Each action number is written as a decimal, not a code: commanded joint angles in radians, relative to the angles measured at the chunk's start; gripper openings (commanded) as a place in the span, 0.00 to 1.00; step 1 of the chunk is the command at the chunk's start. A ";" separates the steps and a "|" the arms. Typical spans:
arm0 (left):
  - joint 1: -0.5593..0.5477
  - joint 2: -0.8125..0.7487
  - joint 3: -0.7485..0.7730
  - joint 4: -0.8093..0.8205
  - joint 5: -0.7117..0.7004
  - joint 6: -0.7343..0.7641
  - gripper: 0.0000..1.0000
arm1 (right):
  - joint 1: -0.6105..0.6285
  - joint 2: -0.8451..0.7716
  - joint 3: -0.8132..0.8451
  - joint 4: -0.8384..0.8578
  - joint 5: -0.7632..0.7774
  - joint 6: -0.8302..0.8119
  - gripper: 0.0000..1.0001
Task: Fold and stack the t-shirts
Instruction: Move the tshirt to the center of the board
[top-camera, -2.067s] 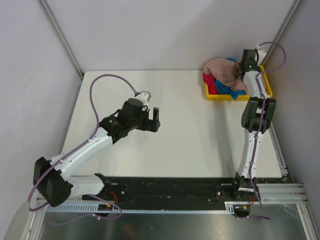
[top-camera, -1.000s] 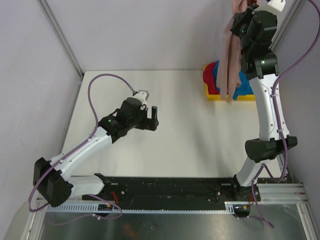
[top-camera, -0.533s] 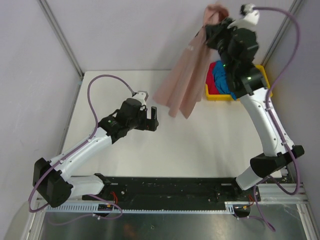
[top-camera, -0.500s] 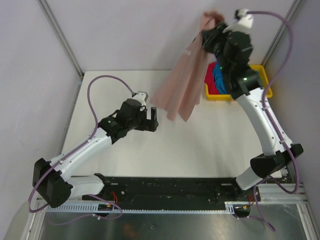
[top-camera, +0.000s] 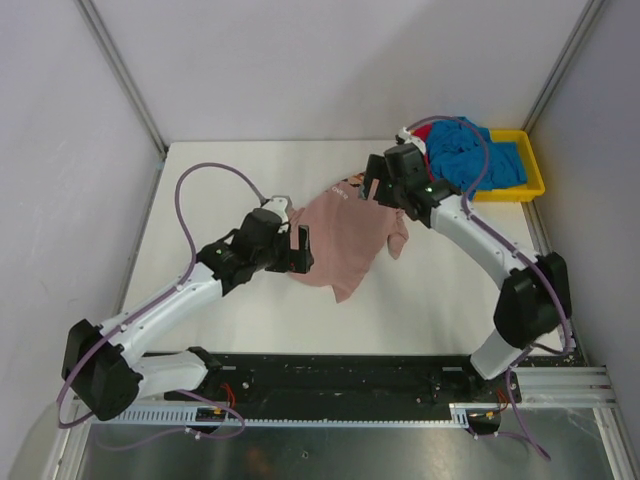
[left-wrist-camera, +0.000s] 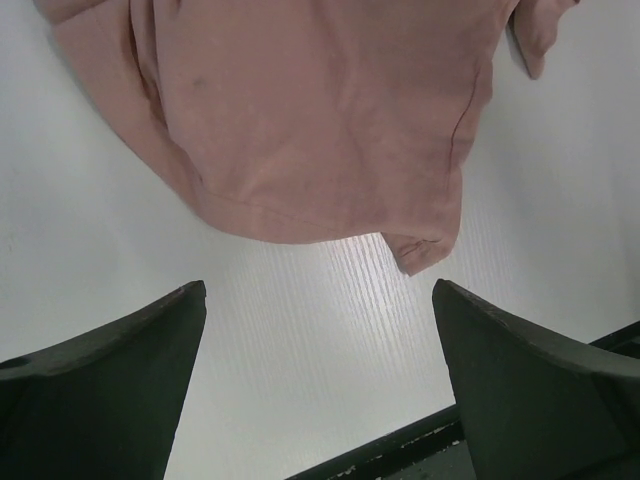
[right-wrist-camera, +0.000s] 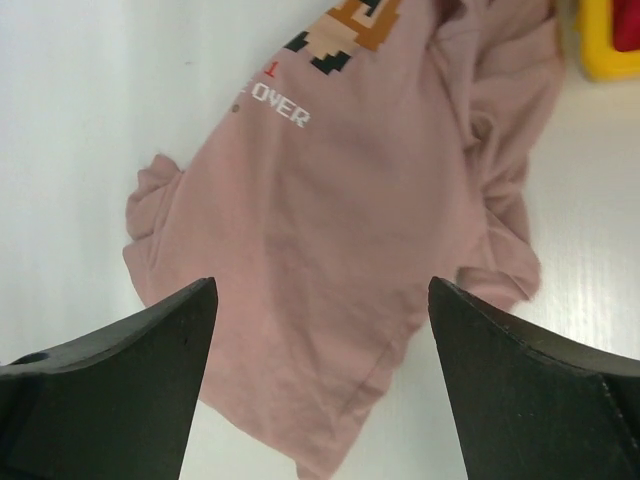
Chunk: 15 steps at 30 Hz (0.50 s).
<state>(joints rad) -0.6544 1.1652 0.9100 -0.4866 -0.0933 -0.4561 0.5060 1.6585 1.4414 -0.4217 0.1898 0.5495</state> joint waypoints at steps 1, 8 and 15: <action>-0.002 0.026 -0.001 0.016 0.042 -0.044 0.99 | -0.026 -0.196 -0.084 -0.036 0.049 0.019 0.90; -0.161 0.160 0.050 0.036 0.013 -0.057 0.89 | -0.112 -0.407 -0.299 -0.033 0.025 0.042 0.89; -0.302 0.385 0.131 0.068 -0.017 -0.120 0.72 | -0.194 -0.478 -0.396 -0.040 -0.029 0.043 0.88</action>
<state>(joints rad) -0.9051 1.4700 0.9680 -0.4591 -0.0780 -0.5255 0.3382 1.2064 1.0748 -0.4549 0.1925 0.5812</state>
